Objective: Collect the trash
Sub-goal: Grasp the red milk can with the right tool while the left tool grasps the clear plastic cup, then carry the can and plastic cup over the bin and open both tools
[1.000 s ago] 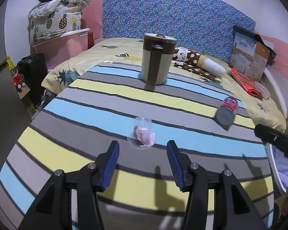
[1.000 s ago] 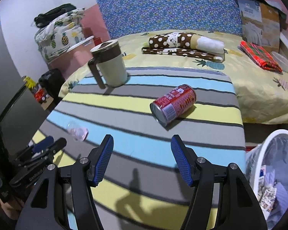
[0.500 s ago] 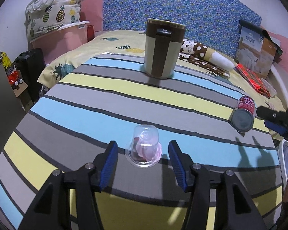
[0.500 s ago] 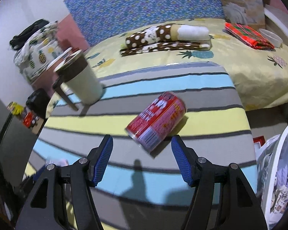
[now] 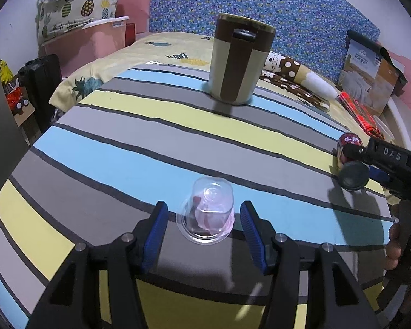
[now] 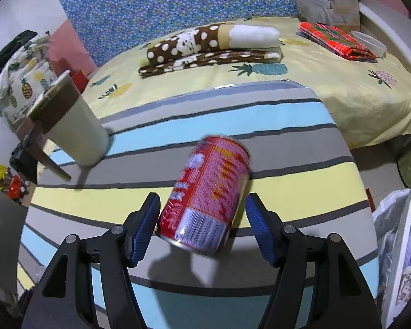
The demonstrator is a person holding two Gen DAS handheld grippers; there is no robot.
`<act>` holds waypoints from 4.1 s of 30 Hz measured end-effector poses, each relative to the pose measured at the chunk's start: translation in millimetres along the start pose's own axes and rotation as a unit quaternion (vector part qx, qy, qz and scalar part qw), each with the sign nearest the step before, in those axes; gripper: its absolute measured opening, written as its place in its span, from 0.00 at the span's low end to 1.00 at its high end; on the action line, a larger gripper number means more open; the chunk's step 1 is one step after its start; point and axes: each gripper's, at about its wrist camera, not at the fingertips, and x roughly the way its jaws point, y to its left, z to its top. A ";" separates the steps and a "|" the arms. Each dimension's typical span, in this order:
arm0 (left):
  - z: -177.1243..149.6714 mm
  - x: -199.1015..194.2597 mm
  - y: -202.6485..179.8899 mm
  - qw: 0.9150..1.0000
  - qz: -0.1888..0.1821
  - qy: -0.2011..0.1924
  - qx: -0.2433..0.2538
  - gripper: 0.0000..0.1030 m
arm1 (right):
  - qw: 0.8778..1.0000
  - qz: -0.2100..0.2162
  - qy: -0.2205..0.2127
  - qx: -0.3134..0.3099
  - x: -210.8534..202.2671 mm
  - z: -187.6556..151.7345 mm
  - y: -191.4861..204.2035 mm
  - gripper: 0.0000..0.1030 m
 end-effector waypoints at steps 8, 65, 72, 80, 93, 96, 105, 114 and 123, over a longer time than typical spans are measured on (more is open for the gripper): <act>0.9 1.8 -2.6 1.000 -0.011 0.002 0.003 0.41 | 1.000 0.010 -0.002 -0.024 -5.3 -2.6 -12.6 0.54; -81.3 -85.8 -129.0 0.989 -0.096 -0.014 0.113 0.38 | 0.986 0.034 -0.078 -0.143 -125.6 -91.1 -69.4 0.53; -79.6 -90.8 -141.5 0.987 -0.104 -0.020 0.125 0.38 | 0.987 0.036 -0.087 -0.133 -133.5 -90.6 -77.7 0.53; -77.2 -99.7 -168.5 0.980 -0.128 -0.028 0.147 0.38 | 0.988 0.026 -0.100 -0.115 -144.8 -88.7 -94.9 0.53; -76.7 -110.2 -233.2 0.964 -0.179 -0.035 0.194 0.38 | 0.990 -0.017 -0.125 -0.060 -166.3 -85.3 -146.4 0.53; -79.0 -109.7 -250.4 0.959 -0.190 -0.032 0.206 0.38 | 0.991 -0.029 -0.127 -0.044 -168.9 -86.0 -160.2 0.53; -86.3 -103.9 -297.9 0.946 -0.224 -0.017 0.235 0.38 | 0.991 -0.056 -0.119 0.000 -170.3 -90.2 -200.0 0.53; -96.4 -88.0 -334.9 0.935 -0.248 0.005 0.254 0.38 | 0.993 -0.060 -0.098 0.028 -163.3 -97.0 -224.1 0.53; -109.2 -72.7 -352.5 0.927 -0.268 0.035 0.259 0.39 | 0.995 -0.055 -0.081 0.037 -158.0 -100.7 -236.7 0.53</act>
